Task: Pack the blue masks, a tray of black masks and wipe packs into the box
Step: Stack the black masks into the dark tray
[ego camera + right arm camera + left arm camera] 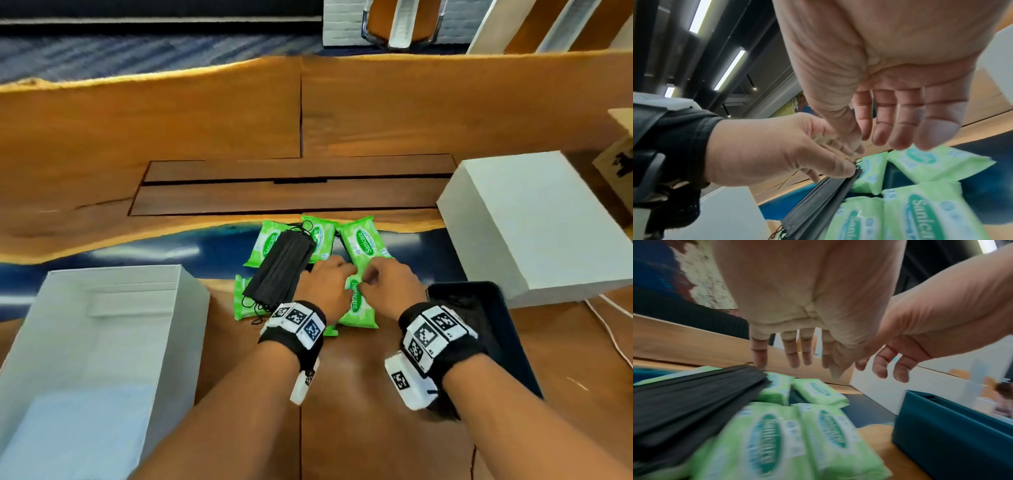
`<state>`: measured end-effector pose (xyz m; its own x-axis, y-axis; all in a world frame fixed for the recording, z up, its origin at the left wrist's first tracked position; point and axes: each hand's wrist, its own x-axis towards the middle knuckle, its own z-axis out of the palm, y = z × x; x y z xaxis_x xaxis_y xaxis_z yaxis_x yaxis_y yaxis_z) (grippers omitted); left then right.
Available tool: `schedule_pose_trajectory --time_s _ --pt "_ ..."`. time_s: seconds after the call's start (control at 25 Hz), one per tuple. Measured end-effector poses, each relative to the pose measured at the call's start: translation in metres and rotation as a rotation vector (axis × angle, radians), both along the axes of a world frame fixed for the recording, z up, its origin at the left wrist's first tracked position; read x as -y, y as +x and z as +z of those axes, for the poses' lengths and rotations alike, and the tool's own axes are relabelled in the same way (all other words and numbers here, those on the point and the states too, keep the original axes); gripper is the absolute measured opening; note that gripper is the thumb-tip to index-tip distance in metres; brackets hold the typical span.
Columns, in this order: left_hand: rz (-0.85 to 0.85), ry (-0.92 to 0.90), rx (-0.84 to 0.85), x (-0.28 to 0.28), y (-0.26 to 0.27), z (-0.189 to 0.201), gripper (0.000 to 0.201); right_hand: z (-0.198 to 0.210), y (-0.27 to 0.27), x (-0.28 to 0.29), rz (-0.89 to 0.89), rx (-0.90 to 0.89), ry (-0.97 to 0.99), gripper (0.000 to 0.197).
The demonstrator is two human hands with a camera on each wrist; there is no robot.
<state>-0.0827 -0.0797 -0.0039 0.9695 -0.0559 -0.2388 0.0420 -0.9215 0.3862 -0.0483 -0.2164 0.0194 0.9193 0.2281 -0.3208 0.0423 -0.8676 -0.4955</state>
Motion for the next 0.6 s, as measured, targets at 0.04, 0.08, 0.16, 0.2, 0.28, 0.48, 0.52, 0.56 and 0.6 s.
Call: schedule_pose_trajectory --time_s 0.04,0.08,0.16,0.2,0.28,0.48,0.52,0.56,0.6 --pt "0.065 0.015 -0.033 -0.016 -0.002 -0.003 0.043 -0.004 0.002 -0.015 0.021 -0.014 0.010 0.006" --pt "0.125 0.034 -0.067 -0.029 -0.003 -0.006 0.046 -0.008 0.005 -0.026 0.037 -0.030 0.026 0.007" --pt "0.233 0.073 -0.123 -0.058 -0.005 -0.016 0.054 -0.016 0.011 -0.052 0.067 -0.058 0.044 0.004" --pt "0.275 0.077 -0.142 -0.070 -0.005 -0.022 0.059 -0.021 0.014 -0.064 0.076 -0.069 0.050 0.004" --pt "0.334 0.045 -0.170 -0.088 -0.003 -0.036 0.071 -0.033 0.021 -0.086 0.080 -0.093 0.064 0.014" --pt "0.370 -0.022 -0.162 -0.101 0.008 -0.061 0.087 -0.060 0.028 -0.120 0.049 -0.159 0.111 0.026" --pt "0.363 0.000 -0.150 -0.101 0.011 -0.063 0.087 -0.064 0.029 -0.125 0.036 -0.170 0.116 0.025" --pt "0.354 0.033 -0.140 -0.100 0.013 -0.065 0.085 -0.067 0.031 -0.129 0.009 -0.177 0.125 0.021" --pt "0.349 0.058 -0.132 -0.099 0.014 -0.065 0.082 -0.070 0.032 -0.132 -0.023 -0.180 0.135 0.014"
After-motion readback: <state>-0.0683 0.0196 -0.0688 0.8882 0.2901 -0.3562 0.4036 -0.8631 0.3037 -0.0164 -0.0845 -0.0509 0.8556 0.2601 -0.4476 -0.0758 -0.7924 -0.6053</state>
